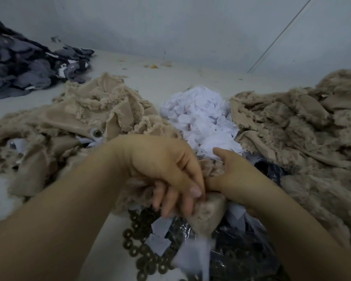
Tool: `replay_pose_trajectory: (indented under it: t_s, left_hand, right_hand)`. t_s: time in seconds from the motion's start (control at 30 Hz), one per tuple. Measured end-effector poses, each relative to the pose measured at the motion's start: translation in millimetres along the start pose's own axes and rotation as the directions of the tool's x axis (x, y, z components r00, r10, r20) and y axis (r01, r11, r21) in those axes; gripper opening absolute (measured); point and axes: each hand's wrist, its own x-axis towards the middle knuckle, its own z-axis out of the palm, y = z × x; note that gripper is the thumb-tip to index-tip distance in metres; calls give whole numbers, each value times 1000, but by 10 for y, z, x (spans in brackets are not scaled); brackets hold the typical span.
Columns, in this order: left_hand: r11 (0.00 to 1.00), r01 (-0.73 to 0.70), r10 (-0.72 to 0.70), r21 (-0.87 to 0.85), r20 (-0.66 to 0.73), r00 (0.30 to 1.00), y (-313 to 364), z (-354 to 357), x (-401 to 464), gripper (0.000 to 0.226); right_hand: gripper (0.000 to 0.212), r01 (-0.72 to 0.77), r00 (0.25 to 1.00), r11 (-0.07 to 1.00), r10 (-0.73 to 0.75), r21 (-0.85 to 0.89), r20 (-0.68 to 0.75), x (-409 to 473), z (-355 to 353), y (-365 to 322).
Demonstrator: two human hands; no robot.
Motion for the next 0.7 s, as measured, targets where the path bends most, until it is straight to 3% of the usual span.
replay_pose_trajectory:
  t_s: [0.03,0.07,0.13,0.17,0.2,0.3,0.43,0.53,0.7]
  left_hand:
    - [998,23,-13,65,-162,987,-1,17,77,10]
    - [992,38,13,124,-384,923,-17,30,189,8]
    - [976,53,122,209,-738,664,-53,21,438,10]
    - [970,52,169,239,-807,565,-71,-16,558,5]
    - [955,89,196,282,-829,524,-80,-60,654,9]
    - [911,196,187,362,-787,588,-113,-161,880,45]
    - [909,205,197,362,-809,553,-100,-230,963,8]
    - [943,118,217,311,-843,492,-103,-243,924,9]
    - [991,-133,69,8,-886,459,-47,-180,851,21]
  right_hand:
    - [97,2,1000,1000,-2,-3,-11,-11,-2,-10]
    - [94,4,1000,1000,-4,-15,-22,-15,0,-8]
    - [85,2,999,999,-4,-36,-44,-11,4,-3]
    - [81,-4,998,999,2,-41,-56,-15,5,-5]
    - [79,-3,998,999,1,-39,-63,-13,5,2]
    - [79,16,997,1000,-18,-21,-70,3,-6,18]
    - [93,33,994,995,-42,-93,-96,25,-20,23]
    - [102,19,996,998,-25,-62,-85,48,-17,36]
    - [70,-23,998,1000,22,-17,-63,69,-21,53]
